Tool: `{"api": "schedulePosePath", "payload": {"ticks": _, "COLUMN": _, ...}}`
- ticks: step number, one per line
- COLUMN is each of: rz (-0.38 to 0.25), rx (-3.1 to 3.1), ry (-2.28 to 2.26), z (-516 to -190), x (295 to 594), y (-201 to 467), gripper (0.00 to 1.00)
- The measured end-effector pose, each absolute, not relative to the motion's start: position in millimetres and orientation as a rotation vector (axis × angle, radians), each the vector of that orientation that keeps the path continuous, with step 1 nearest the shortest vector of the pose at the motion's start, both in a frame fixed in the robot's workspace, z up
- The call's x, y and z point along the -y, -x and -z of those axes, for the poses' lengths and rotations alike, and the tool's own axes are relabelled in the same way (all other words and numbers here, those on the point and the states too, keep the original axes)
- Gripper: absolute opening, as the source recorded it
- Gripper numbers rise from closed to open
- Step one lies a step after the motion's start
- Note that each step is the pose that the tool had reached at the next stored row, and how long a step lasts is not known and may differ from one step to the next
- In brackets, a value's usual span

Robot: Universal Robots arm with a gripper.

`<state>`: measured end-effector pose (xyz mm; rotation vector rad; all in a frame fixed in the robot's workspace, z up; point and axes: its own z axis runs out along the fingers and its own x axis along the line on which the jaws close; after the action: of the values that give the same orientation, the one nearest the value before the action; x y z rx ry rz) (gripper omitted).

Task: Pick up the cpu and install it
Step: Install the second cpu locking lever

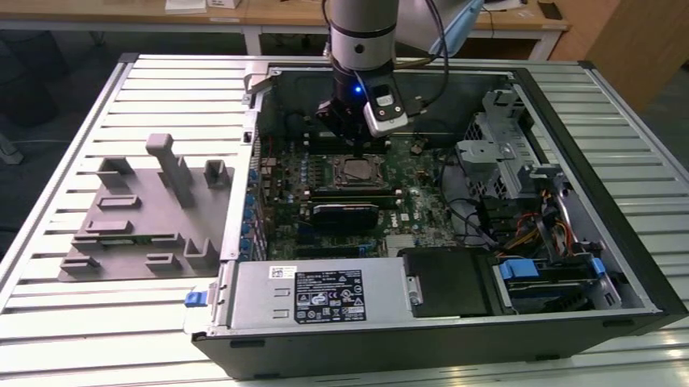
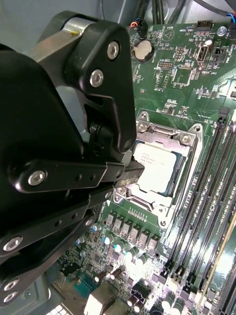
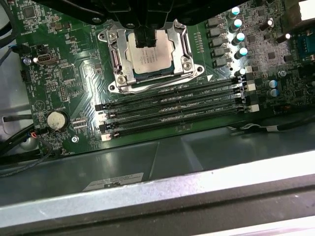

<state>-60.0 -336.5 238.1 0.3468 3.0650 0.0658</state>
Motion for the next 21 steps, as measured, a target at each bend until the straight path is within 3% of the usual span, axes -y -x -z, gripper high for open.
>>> {"api": "schedulePosePath", "payload": {"ticks": 21, "rz": -0.061, "rx": -3.065, "ry": -0.347, "z": -246.8, "x": 337.2, "y": 60.0, "gripper": 0.11}}
